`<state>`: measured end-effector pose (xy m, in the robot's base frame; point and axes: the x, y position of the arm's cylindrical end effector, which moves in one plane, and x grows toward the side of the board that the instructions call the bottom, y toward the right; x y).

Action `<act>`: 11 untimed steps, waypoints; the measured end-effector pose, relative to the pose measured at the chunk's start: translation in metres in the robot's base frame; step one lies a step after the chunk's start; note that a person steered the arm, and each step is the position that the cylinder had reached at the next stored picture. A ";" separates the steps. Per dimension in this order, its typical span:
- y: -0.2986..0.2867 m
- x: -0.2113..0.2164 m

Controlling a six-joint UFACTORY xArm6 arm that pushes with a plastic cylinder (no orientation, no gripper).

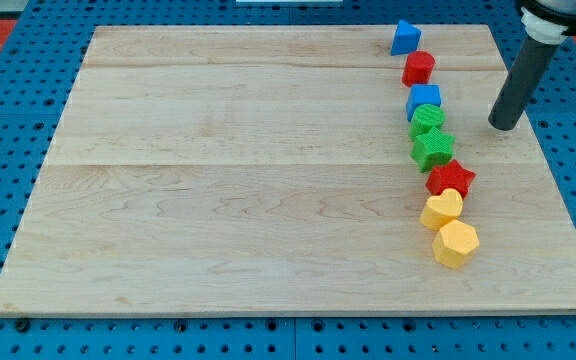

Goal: Place the red and green circles in a diagonal line

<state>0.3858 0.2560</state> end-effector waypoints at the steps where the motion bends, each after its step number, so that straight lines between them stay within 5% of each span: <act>1: 0.000 0.000; 5: 0.014 -0.006; 6: 0.039 -0.026; 8: 0.024 -0.130; 11: -0.060 -0.073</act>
<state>0.3129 0.1959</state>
